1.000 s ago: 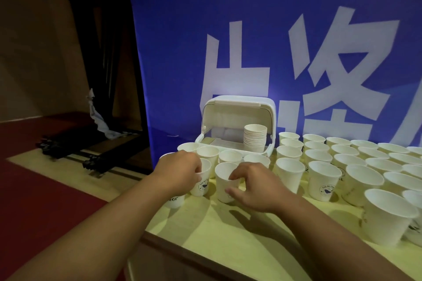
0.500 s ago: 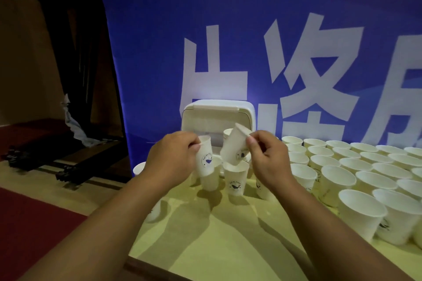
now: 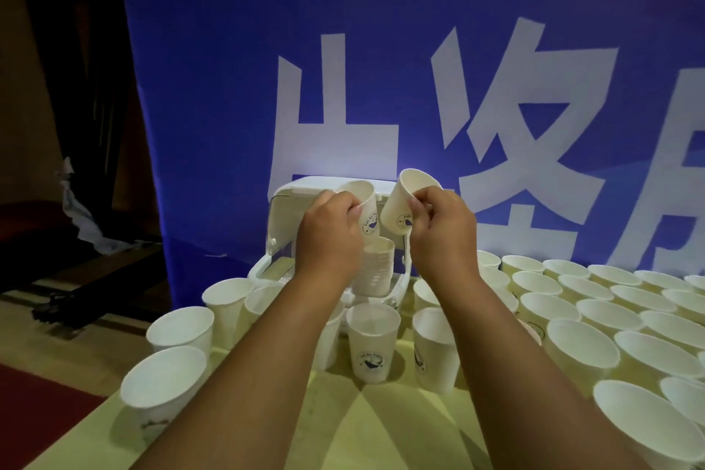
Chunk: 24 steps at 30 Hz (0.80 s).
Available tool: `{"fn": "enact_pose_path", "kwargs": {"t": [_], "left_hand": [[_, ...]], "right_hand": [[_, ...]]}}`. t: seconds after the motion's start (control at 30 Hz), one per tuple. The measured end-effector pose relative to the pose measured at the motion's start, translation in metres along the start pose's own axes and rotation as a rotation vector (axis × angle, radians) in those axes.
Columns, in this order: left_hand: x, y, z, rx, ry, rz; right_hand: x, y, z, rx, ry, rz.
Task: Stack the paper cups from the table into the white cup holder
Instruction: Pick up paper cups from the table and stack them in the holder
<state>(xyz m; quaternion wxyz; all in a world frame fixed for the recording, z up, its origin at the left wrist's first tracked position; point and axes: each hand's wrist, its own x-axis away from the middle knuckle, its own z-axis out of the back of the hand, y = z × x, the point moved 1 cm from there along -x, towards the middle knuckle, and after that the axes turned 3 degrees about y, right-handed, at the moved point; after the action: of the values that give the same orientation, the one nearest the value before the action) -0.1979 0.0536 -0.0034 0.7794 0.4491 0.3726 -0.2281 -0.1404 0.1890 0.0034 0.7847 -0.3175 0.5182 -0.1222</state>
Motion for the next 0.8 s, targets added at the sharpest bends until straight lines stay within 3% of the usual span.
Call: {"fn": "enact_pose_path", "kwargs": {"t": [0.23,0.43,0.63,0.8], "left_hand": [[-0.001,-0.017,-0.026,-0.037,-0.06,-0.028],[0.014,-0.026,-0.03,-0.32,-0.25,-0.055],[0.024,-0.023,-0.026,-0.133,-0.35,0.027],[0.024,-0.024,-0.014,-0.038,-0.24,0.047]], "right_hand": [[-0.01,0.005,0.005,-0.018,0.091,0.039],[-0.01,0.009,0.001,0.012,0.056,0.051],[-0.005,0.01,-0.008,0.08,-0.061,0.14],[0.0,0.011,-0.017,0.141,-0.149,0.182]]}}
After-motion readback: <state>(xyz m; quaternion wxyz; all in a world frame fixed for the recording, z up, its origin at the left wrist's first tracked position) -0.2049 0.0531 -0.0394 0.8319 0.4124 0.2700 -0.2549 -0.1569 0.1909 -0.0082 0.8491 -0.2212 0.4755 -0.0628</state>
